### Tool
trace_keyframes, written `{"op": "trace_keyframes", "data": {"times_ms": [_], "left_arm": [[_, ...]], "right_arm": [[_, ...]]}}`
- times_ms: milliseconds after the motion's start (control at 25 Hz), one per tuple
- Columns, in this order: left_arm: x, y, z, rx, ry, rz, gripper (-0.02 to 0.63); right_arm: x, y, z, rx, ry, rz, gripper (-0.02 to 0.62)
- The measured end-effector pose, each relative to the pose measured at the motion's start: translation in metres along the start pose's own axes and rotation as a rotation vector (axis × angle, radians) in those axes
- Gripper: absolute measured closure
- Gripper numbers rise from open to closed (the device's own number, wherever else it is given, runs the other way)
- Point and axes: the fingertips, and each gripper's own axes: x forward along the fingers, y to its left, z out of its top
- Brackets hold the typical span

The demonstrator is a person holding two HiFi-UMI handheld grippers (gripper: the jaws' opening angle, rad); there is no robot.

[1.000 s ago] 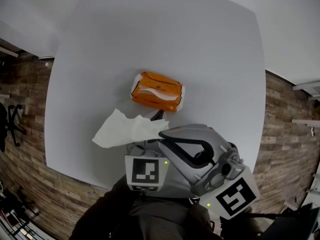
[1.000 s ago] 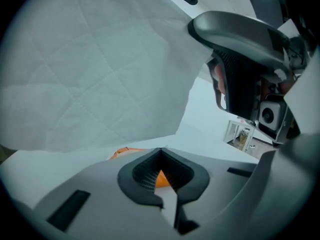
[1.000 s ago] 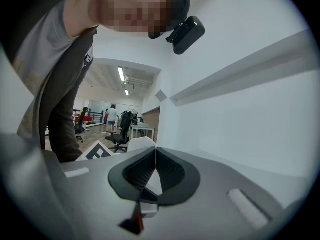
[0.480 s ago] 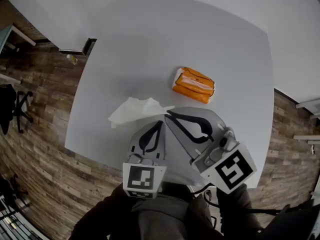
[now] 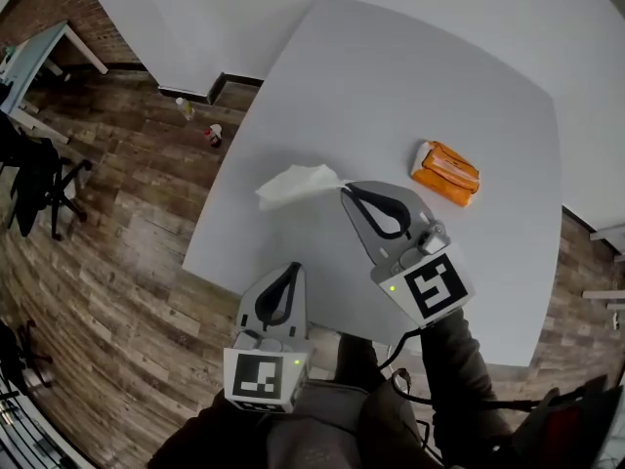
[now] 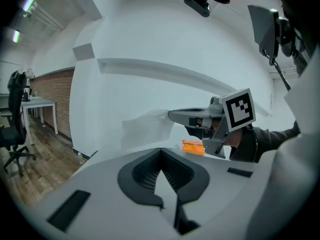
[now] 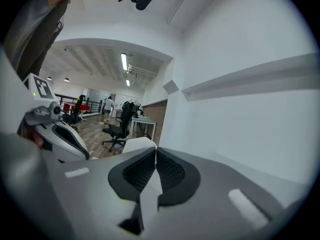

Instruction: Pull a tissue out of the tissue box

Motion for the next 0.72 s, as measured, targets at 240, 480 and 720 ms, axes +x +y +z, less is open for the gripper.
{"op": "trace_keyframes", "data": {"times_ms": [240, 480, 720], "left_arm": [[-0.038, 0.056, -0.019, -0.017, 0.014, 0.063, 0.606], [-0.048, 0.089, -0.044, -0.033, 0.045, 0.103, 0.606], [-0.059, 0.107, -0.053, -0.036, 0.051, 0.117, 0.606]], "right_arm": [[0.045, 0.049, -0.014, -0.149, 0.046, -0.064, 0.589], [0.081, 0.099, -0.085, -0.134, 0.137, -0.016, 0.588], [0.092, 0.139, -0.134, -0.127, 0.271, 0.071, 0.566]]}}
